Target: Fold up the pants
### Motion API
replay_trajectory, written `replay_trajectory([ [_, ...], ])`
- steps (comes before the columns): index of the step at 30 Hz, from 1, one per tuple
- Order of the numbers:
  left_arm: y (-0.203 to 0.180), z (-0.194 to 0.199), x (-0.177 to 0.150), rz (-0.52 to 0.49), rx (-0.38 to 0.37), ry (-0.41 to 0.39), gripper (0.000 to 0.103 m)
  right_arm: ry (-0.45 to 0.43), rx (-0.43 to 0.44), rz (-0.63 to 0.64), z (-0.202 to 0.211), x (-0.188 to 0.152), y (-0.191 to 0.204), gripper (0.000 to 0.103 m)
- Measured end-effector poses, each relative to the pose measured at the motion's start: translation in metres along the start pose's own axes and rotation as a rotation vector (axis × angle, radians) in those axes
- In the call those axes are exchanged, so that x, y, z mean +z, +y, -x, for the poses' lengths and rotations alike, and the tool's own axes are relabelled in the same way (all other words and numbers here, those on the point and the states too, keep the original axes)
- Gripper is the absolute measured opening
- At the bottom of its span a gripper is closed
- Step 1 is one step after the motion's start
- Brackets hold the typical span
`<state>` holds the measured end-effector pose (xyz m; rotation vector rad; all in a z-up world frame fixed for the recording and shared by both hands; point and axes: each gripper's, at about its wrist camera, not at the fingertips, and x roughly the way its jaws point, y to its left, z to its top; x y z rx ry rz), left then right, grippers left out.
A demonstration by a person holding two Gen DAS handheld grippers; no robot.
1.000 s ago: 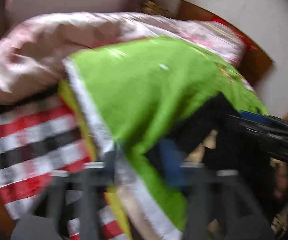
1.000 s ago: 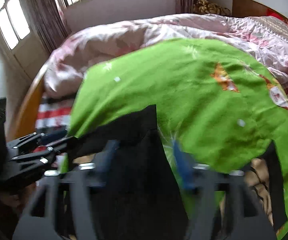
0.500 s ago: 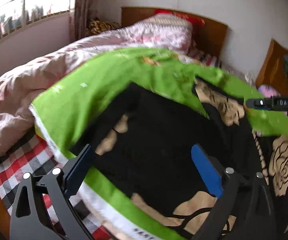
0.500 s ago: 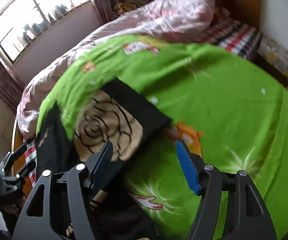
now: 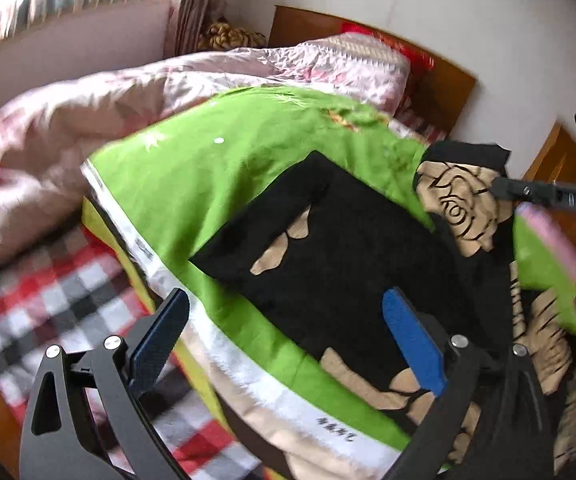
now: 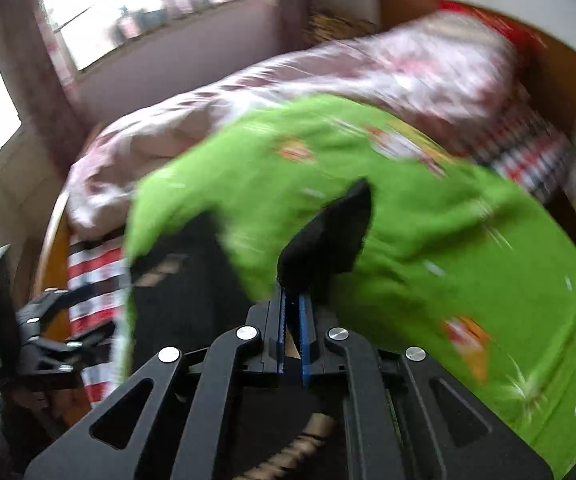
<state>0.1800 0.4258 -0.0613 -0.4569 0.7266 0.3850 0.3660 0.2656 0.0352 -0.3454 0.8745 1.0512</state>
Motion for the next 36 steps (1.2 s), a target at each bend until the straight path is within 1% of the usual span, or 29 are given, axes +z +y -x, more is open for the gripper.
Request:
replay_trajectory([
  [1, 0.005, 0.0, -0.001, 0.054, -0.031, 0.002, 0.097, -0.001, 0.022, 0.022, -0.001, 0.005, 0.014, 0.008],
  [3, 0.008, 0.002, -0.004, 0.121, -0.081, 0.0, 0.097, 0.009, 0.057, 0.067, -0.013, 0.016, 0.043, 0.008],
  [4, 0.006, 0.003, -0.006, 0.134, -0.122, 0.003, 0.097, 0.026, 0.075, 0.086, -0.024, 0.021, 0.057, 0.008],
  [5, 0.0, 0.004, -0.007, 0.122, -0.151, 0.005, 0.097, 0.042, 0.092, 0.09, -0.032, 0.023, 0.066, 0.008],
  [6, -0.003, 0.005, -0.007, 0.107, -0.157, 0.001, 0.097, 0.063, 0.115, 0.087, -0.043, 0.025, 0.073, 0.008],
  [8, -0.015, 0.006, -0.003, 0.046, -0.145, -0.025, 0.098, 0.084, 0.163, 0.064, -0.052, 0.026, 0.077, 0.008],
  [10, -0.025, 0.0, 0.005, -0.002, -0.127, -0.042, 0.098, 0.105, 0.214, 0.031, -0.058, 0.025, 0.076, 0.008],
  [12, -0.034, -0.007, 0.011, -0.026, -0.13, -0.049, 0.098, 0.125, 0.253, 0.004, -0.056, 0.026, 0.076, 0.008],
  [14, -0.047, -0.013, 0.016, -0.059, -0.137, -0.05, 0.098, 0.169, 0.324, -0.007, -0.057, 0.033, 0.082, 0.008],
  [15, -0.052, -0.013, 0.017, -0.07, -0.131, -0.059, 0.098, 0.199, 0.374, 0.005, -0.061, 0.035, 0.088, 0.012],
  [16, -0.051, -0.012, 0.016, -0.042, -0.121, -0.086, 0.099, 0.229, 0.422, 0.009, -0.064, 0.039, 0.093, 0.012],
  [17, -0.047, -0.013, 0.016, -0.012, -0.117, -0.085, 0.101, 0.233, 0.417, 0.006, -0.066, 0.043, 0.093, 0.014],
  [18, -0.042, -0.017, 0.015, 0.016, -0.133, -0.069, 0.101, 0.229, 0.408, -0.007, -0.068, 0.047, 0.092, 0.017],
  [19, -0.034, -0.022, 0.013, 0.056, -0.156, -0.05, 0.101, 0.217, 0.419, -0.037, -0.067, 0.051, 0.087, 0.019],
  [20, -0.028, -0.025, 0.012, 0.084, -0.159, -0.038, 0.101, 0.199, 0.429, -0.059, -0.066, 0.053, 0.081, 0.021],
  [21, -0.023, -0.028, 0.011, 0.102, -0.161, -0.027, 0.101, 0.171, 0.425, -0.078, -0.063, 0.054, 0.074, 0.037],
  [22, -0.017, -0.032, 0.011, 0.115, -0.185, -0.017, 0.1, 0.126, 0.395, -0.092, -0.059, 0.054, 0.063, 0.067],
  [23, -0.012, -0.034, 0.012, 0.129, -0.211, -0.01, 0.099, 0.097, 0.354, -0.095, -0.057, 0.053, 0.054, 0.075],
  [24, -0.008, -0.036, 0.012, 0.141, -0.225, -0.007, 0.094, 0.085, 0.304, -0.087, -0.058, 0.05, 0.044, 0.076],
  [26, -0.001, -0.04, 0.015, 0.165, -0.257, 0.004, 0.09, 0.093, 0.222, -0.078, -0.064, 0.041, 0.028, 0.076],
  [27, 0.002, -0.043, 0.017, 0.182, -0.261, 0.006, 0.089, 0.105, 0.203, -0.067, -0.068, 0.036, 0.022, 0.069],
  [28, 0.005, -0.044, 0.018, 0.204, -0.257, 0.004, 0.088, 0.11, 0.194, -0.042, -0.072, 0.031, 0.019, 0.061],
  [30, 0.011, -0.044, 0.017, 0.236, -0.275, 0.005, 0.08, 0.107, 0.182, 0.03, -0.076, 0.025, 0.022, 0.054],
  [31, 0.016, -0.043, 0.016, 0.254, -0.29, 0.005, 0.079, 0.108, 0.181, 0.082, -0.079, 0.022, 0.027, 0.051],
  [33, 0.024, -0.041, 0.013, 0.285, -0.282, -0.013, 0.079, 0.104, 0.176, 0.164, -0.084, 0.02, 0.036, 0.047],
  [34, 0.028, -0.041, 0.012, 0.302, -0.278, -0.019, 0.079, 0.102, 0.173, 0.226, -0.09, 0.019, 0.045, 0.046],
  [36, 0.035, -0.041, 0.008, 0.325, -0.278, -0.02, 0.079, 0.113, 0.169, 0.261, -0.1, 0.019, 0.051, 0.042],
])
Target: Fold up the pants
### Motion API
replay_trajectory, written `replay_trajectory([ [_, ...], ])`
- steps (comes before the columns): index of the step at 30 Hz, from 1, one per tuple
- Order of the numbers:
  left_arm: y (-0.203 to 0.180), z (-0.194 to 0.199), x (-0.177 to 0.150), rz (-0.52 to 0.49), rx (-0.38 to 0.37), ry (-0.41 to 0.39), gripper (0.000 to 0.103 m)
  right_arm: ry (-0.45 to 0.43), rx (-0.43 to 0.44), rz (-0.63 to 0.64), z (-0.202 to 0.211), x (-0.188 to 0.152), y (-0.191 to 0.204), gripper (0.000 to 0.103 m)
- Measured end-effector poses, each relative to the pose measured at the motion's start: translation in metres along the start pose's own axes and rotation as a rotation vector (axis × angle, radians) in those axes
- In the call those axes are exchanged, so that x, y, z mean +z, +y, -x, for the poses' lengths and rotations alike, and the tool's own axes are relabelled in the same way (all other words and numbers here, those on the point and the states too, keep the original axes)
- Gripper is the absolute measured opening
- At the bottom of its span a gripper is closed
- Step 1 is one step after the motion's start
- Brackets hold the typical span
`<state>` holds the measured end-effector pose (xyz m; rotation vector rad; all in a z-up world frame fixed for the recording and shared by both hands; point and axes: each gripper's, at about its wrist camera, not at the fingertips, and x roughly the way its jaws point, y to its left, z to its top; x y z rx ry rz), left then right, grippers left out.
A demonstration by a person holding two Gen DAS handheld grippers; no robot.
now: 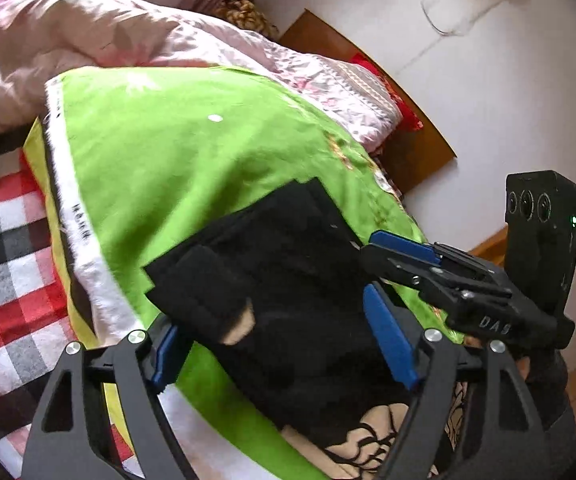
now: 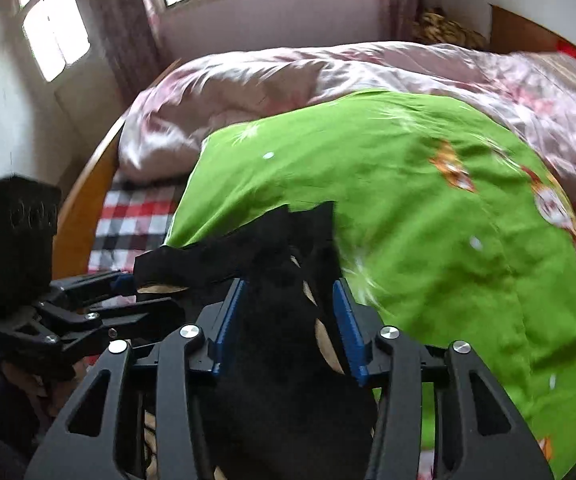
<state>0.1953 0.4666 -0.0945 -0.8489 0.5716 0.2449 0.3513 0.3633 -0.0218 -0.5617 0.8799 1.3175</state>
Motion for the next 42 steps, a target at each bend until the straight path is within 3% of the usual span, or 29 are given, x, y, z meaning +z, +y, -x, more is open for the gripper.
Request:
replay_trajectory([
  [5, 0.013, 0.003, 0.002, 0.015, 0.006, -0.019, 0.073, 0.029, -0.004, 0.035, -0.023, 0.006, 0.003, 0.035],
  [7, 0.014, -0.001, 0.002, -0.005, 0.007, 0.002, 0.053, 0.036, -0.011, 0.054, -0.028, 0.007, 0.005, 0.034],
  [8, 0.014, -0.003, 0.002, -0.019, 0.019, 0.007, 0.036, 0.042, -0.015, 0.062, -0.029, 0.006, 0.005, 0.033],
  [10, 0.014, -0.006, 0.002, -0.048, 0.06, 0.016, 0.015, 0.032, -0.068, 0.078, -0.03, 0.005, 0.007, 0.01],
  [11, 0.013, -0.005, 0.003, -0.061, 0.064, 0.019, 0.006, 0.023, -0.075, 0.077, -0.026, 0.004, 0.008, 0.008],
  [16, -0.012, 0.016, 0.021, -0.19, 0.052, -0.061, 0.006, -0.093, -0.091, 0.054, 0.01, 0.009, 0.008, 0.007],
  [18, -0.015, 0.013, 0.031, -0.218, 0.072, -0.05, 0.006, -0.106, -0.111, 0.033, 0.014, 0.015, 0.003, 0.007],
  [22, 0.005, -0.025, 0.041, -0.172, 0.173, 0.101, 0.007, -0.024, -0.132, 0.001, -0.017, 0.015, -0.002, 0.007],
  [24, 0.018, -0.034, 0.04, -0.14, 0.145, 0.105, 0.01, 0.017, -0.181, -0.01, -0.037, 0.009, -0.007, 0.009],
  [26, 0.022, -0.034, 0.04, -0.159, 0.123, 0.089, 0.011, -0.004, -0.169, -0.025, -0.036, 0.005, -0.01, 0.011],
  [28, 0.021, -0.024, 0.041, -0.15, 0.17, 0.064, 0.021, -0.001, -0.143, -0.077, -0.024, 0.005, -0.016, 0.027],
  [30, 0.017, -0.008, 0.041, -0.15, 0.334, -0.016, 0.066, -0.033, -0.15, -0.101, -0.001, 0.004, -0.019, 0.033],
  [31, 0.012, 0.008, 0.039, -0.14, 0.408, -0.09, 0.071, -0.061, -0.151, -0.109, 0.019, 0.002, -0.02, 0.036],
  [32, 0.005, 0.026, 0.036, -0.136, 0.411, -0.151, 0.071, -0.083, -0.152, -0.116, 0.038, -0.001, -0.021, 0.04],
  [33, -0.003, 0.034, 0.032, -0.148, 0.386, -0.168, 0.072, -0.107, -0.173, -0.119, 0.063, -0.01, -0.021, 0.048],
  [35, -0.032, 0.043, 0.016, -0.251, 0.268, -0.118, 0.075, -0.137, -0.199, -0.106, 0.096, -0.03, -0.016, 0.055],
  [39, -0.078, 0.025, -0.032, -0.457, 0.035, 0.095, 0.082, -0.091, -0.167, -0.151, 0.132, -0.093, -0.014, 0.059],
  [40, -0.085, 0.016, -0.045, -0.499, -0.005, 0.143, 0.082, -0.052, -0.141, -0.177, 0.132, -0.112, -0.015, 0.059],
  [42, -0.091, 0.001, -0.064, -0.564, 0.005, 0.196, 0.082, 0.025, -0.142, -0.188, 0.126, -0.148, -0.011, 0.059],
])
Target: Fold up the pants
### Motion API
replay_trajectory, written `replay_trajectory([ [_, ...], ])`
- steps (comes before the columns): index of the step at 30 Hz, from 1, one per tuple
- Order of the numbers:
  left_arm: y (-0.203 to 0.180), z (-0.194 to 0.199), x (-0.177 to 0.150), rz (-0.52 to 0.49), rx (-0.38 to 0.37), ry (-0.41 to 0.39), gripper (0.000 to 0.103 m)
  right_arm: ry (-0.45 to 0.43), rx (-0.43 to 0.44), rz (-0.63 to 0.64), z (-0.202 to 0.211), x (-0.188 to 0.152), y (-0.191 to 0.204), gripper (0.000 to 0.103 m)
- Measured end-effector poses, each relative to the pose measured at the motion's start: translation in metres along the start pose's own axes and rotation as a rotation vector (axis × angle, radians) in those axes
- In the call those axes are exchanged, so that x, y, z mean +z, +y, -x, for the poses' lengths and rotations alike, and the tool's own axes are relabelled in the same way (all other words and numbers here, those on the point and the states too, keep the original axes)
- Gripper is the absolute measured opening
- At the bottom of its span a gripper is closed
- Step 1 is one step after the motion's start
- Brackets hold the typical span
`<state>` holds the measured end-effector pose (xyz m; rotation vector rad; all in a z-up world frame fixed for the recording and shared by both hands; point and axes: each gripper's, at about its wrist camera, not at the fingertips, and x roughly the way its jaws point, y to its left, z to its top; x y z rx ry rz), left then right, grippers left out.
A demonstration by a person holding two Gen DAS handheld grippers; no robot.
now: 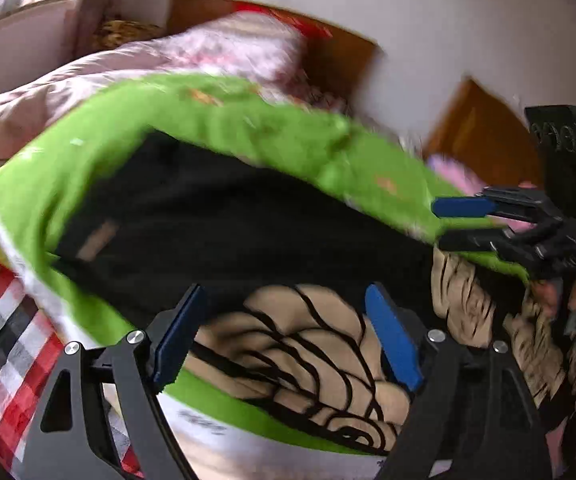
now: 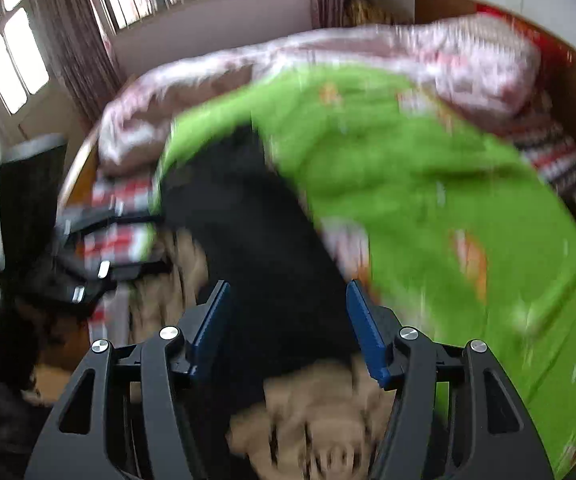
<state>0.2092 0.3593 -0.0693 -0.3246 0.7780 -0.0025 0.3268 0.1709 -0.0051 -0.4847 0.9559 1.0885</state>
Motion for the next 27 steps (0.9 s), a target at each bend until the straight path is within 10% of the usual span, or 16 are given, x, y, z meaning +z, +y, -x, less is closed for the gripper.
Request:
replay_trajectory([
  [4, -0.003, -0.013, -0.015, -0.036, 0.055, 0.089, 0.082, 0.035, 0.008, -0.079, 0.0, -0.048, -0.003, 0.058],
  [13, 0.04, 0.04, -0.023, 0.195, 0.027, -0.022, 0.083, -0.096, 0.143, 0.1, 0.013, -0.064, 0.092, 0.04],
  [27, 0.021, 0.03, -0.045, 0.168, 0.108, 0.004, 0.083, -0.072, 0.016, 0.189, -0.023, -0.052, 0.122, 0.007],
])
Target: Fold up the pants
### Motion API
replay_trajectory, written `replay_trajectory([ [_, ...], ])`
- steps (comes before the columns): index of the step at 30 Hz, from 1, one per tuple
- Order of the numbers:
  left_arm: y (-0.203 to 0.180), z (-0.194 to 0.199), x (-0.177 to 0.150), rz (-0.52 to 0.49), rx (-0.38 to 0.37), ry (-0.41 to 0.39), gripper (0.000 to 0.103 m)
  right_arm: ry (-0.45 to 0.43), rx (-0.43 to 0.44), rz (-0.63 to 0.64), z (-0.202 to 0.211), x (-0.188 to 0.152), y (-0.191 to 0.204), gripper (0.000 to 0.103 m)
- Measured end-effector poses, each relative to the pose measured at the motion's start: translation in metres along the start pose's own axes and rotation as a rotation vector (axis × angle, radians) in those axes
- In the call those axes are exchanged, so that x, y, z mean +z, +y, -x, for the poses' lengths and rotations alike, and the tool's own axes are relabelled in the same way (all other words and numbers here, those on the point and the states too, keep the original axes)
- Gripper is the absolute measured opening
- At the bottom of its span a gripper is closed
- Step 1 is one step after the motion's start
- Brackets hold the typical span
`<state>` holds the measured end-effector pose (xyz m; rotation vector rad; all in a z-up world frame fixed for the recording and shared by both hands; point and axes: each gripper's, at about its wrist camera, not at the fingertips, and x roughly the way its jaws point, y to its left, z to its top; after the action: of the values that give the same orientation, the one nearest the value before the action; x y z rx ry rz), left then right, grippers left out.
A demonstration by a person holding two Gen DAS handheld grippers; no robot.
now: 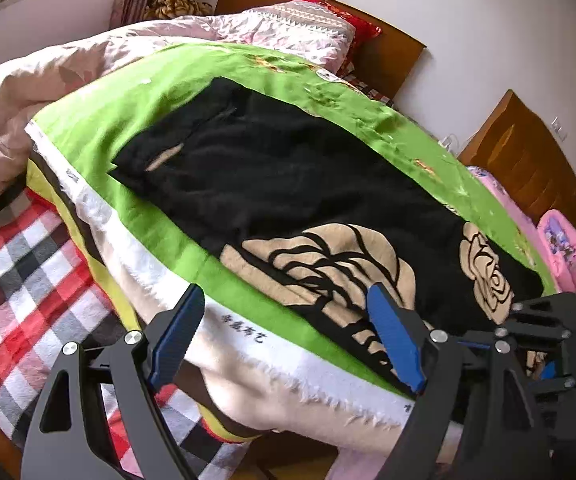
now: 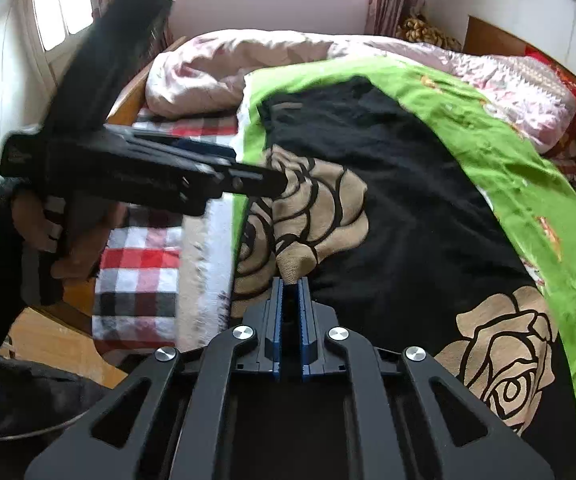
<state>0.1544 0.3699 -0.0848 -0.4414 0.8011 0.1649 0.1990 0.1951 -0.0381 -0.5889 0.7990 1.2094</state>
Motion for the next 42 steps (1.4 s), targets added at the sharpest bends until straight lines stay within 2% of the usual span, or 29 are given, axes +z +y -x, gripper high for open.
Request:
replay_trajectory([
  [4, 0.006, 0.023, 0.007, 0.016, 0.025, -0.081, 0.084, -0.046, 0.07, -0.003, 0.017, 0.009, 0.01, 0.007],
  [7, 0.006, 0.029, 0.017, 0.013, 0.016, -0.094, 0.088, 0.007, 0.041, 0.013, 0.002, 0.006, 0.011, 0.007],
  [8, 0.003, 0.026, 0.019, 0.001, 0.022, -0.083, 0.088, 0.041, 0.065, 0.0, -0.008, 0.002, 0.008, 0.01],
  [11, -0.01, 0.009, 0.026, -0.048, 0.023, -0.046, 0.089, 0.025, 0.115, -0.048, -0.01, -0.001, 0.003, 0.022],
  [12, -0.014, 0.0, 0.028, -0.061, 0.024, -0.028, 0.089, 0.021, 0.129, -0.062, -0.008, -0.002, 0.003, 0.035],
  [13, -0.018, -0.006, 0.029, -0.073, 0.027, -0.019, 0.089, 0.012, 0.137, -0.073, -0.005, -0.003, 0.002, 0.038],
  [14, -0.021, -0.014, 0.029, -0.091, 0.05, -0.011, 0.089, 0.006, 0.143, -0.081, -0.001, -0.004, 0.002, 0.038],
  [16, -0.025, -0.03, 0.028, -0.127, 0.148, 0.017, 0.089, -0.015, 0.133, -0.104, 0.012, -0.009, -0.004, 0.038],
  [17, -0.025, -0.036, 0.026, -0.138, 0.176, 0.027, 0.092, -0.023, 0.121, -0.122, 0.019, -0.012, -0.009, 0.038],
  [18, -0.023, -0.036, 0.026, -0.132, 0.176, 0.013, 0.095, -0.023, 0.102, -0.144, 0.023, -0.015, -0.015, 0.038],
  [19, -0.021, -0.036, 0.025, -0.127, 0.184, 0.013, 0.096, -0.009, 0.071, -0.169, 0.027, -0.023, -0.023, 0.038],
  [21, -0.021, -0.035, 0.025, -0.129, 0.188, 0.009, 0.096, 0.028, 0.064, -0.201, 0.026, -0.035, -0.033, 0.039],
  [22, -0.022, -0.035, 0.024, -0.131, 0.192, 0.006, 0.096, 0.058, 0.074, -0.207, 0.022, -0.044, -0.036, 0.039],
  [23, -0.022, -0.034, 0.023, -0.134, 0.199, 0.001, 0.097, 0.039, 0.082, -0.193, 0.024, -0.049, -0.034, 0.039],
  [26, -0.022, -0.034, 0.023, -0.133, 0.203, -0.005, 0.098, 0.062, 0.148, -0.173, 0.03, -0.055, -0.023, 0.04],
  [28, -0.021, -0.035, 0.023, -0.126, 0.198, -0.005, 0.098, 0.035, 0.123, -0.149, 0.04, -0.055, -0.021, 0.04],
  [30, -0.021, -0.036, 0.023, -0.126, 0.198, -0.006, 0.099, -0.009, 0.064, -0.205, 0.05, -0.055, -0.038, 0.043],
  [32, -0.021, -0.036, 0.023, -0.125, 0.198, -0.009, 0.099, -0.003, -0.031, -0.273, 0.051, -0.06, -0.058, 0.046],
  [33, -0.02, -0.036, 0.022, -0.123, 0.197, -0.009, 0.1, 0.015, -0.045, -0.298, 0.049, -0.064, -0.066, 0.046],
  [35, -0.018, -0.038, 0.023, -0.115, 0.194, -0.004, 0.1, 0.05, 0.011, -0.32, 0.041, -0.075, -0.069, 0.049],
  [37, -0.021, -0.036, 0.025, -0.106, 0.227, 0.01, 0.1, 0.051, 0.025, -0.265, 0.045, -0.079, -0.058, 0.058],
  [39, -0.03, -0.028, 0.029, -0.111, 0.262, -0.006, 0.097, 0.028, 0.061, -0.254, 0.057, -0.082, -0.059, 0.059],
  [40, -0.039, -0.02, 0.034, -0.119, 0.234, -0.03, 0.097, -0.01, 0.053, -0.273, 0.068, -0.086, -0.063, 0.064],
  [42, -0.06, -0.011, 0.04, -0.152, 0.176, -0.057, 0.097, -0.044, -0.034, -0.318, 0.083, -0.091, -0.078, 0.07],
])
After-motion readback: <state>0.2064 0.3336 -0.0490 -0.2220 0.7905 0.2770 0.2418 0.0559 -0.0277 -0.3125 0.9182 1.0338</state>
